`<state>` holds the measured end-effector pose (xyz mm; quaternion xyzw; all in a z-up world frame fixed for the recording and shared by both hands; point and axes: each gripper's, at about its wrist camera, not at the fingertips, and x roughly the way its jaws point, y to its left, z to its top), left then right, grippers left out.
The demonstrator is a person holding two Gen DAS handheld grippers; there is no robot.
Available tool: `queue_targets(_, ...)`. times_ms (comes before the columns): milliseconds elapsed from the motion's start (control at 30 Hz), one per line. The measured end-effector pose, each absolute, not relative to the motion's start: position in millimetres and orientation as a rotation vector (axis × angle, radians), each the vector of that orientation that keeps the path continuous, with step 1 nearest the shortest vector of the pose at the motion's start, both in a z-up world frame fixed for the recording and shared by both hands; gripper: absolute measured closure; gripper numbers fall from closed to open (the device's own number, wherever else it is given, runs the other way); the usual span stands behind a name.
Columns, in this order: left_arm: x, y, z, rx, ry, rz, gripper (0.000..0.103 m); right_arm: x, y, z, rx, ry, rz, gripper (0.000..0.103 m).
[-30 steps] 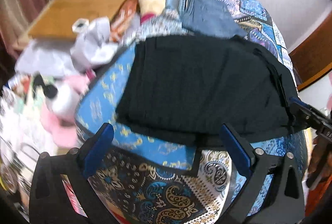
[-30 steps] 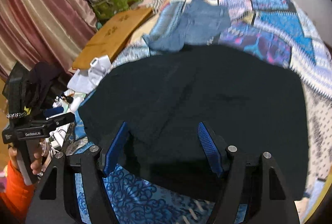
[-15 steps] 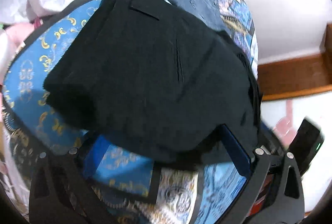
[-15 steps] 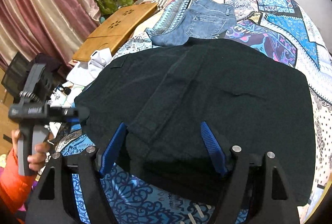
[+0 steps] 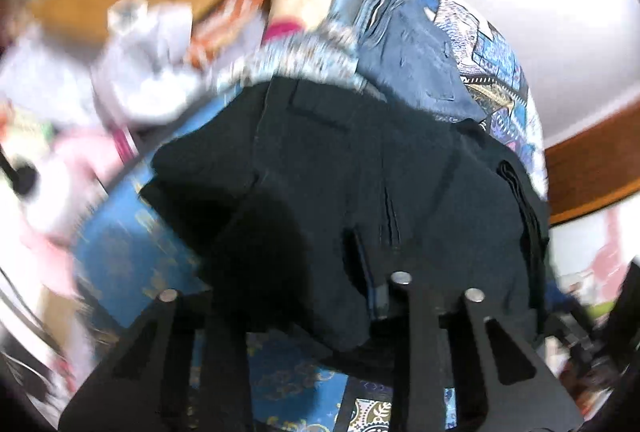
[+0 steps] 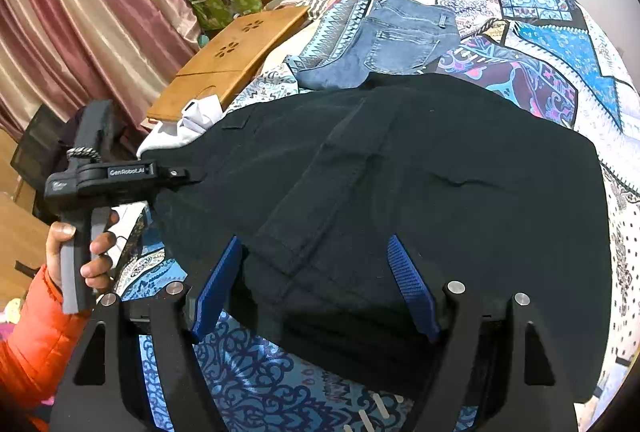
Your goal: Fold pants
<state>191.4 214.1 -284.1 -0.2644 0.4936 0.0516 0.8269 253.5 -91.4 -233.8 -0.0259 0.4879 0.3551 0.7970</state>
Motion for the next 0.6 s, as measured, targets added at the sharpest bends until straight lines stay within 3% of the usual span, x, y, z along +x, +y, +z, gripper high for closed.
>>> queue_targets(200,204.5,186.2,-213.9,-0.266,0.887,0.163,0.082,255.0,-131.1,-213.0,0.029,0.989,0.702,0.031)
queue_targets(600,229.9,79.3,-97.1,-0.037,0.653,-0.047,0.088,266.0,-250.1,-230.5,0.008,0.999,0.428,0.031)
